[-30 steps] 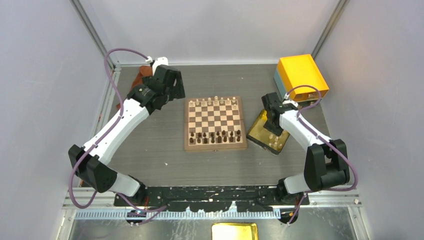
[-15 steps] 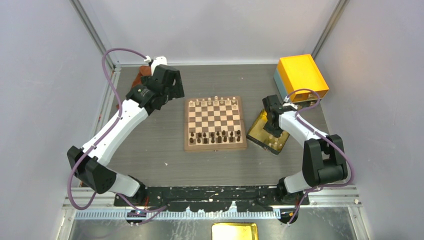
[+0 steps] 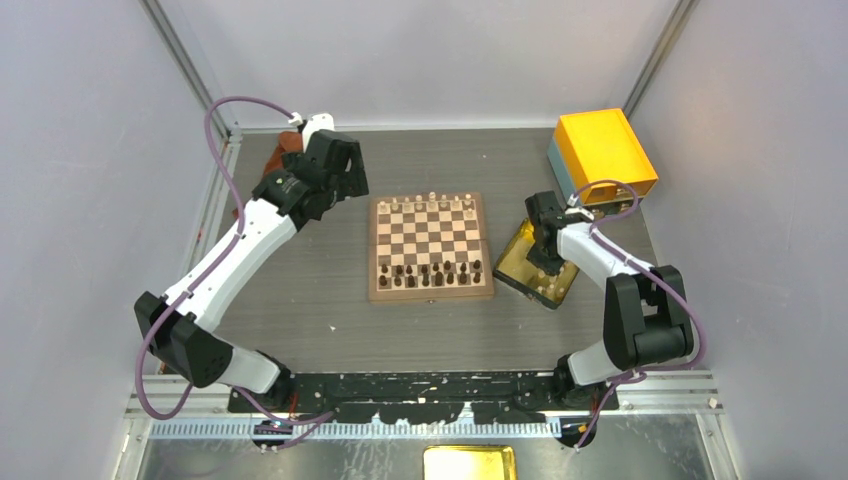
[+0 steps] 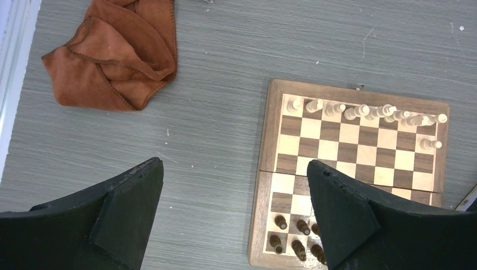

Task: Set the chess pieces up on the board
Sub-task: Pick up the chess piece from the storage box.

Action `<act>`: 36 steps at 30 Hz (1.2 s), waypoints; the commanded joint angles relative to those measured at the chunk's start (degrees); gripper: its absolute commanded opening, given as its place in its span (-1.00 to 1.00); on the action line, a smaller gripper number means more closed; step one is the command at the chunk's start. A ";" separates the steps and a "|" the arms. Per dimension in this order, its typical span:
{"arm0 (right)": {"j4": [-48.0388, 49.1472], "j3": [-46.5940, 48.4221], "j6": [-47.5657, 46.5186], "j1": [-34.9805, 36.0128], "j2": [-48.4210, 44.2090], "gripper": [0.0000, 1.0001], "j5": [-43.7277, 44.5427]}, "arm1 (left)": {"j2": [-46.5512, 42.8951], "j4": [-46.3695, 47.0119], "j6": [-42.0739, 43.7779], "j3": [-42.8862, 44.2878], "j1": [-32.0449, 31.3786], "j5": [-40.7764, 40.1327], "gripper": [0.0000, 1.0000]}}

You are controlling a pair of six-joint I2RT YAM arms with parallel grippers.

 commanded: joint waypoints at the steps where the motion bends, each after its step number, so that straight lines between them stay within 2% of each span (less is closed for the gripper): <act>1: 1.48 -0.27 0.70 -0.27 -0.31 -0.35 0.71 | -2.32 2.48 -0.35 0.07 0.00 -1.25 0.99; 10: 1.63 -0.88 0.70 -0.50 -0.50 -0.39 0.85 | -2.26 2.43 -0.68 -0.11 -0.19 -1.10 0.98; 18: 1.83 -1.04 0.61 -0.80 -0.34 -0.52 1.03 | -2.00 2.49 -0.55 -0.02 -0.45 -1.23 0.98; 21: 1.81 -1.06 0.61 -0.86 -0.36 -0.59 1.15 | -1.84 2.45 -0.48 0.07 -0.46 -1.23 0.98; 28: 1.32 -0.44 0.48 -1.05 -0.63 -0.96 1.45 | -1.48 2.65 -0.40 0.09 -0.46 -1.07 0.98; 36: -0.47 2.69 -0.71 -1.06 -2.81 -0.98 2.22 | -1.33 3.28 -0.08 -0.30 -0.46 -1.48 0.98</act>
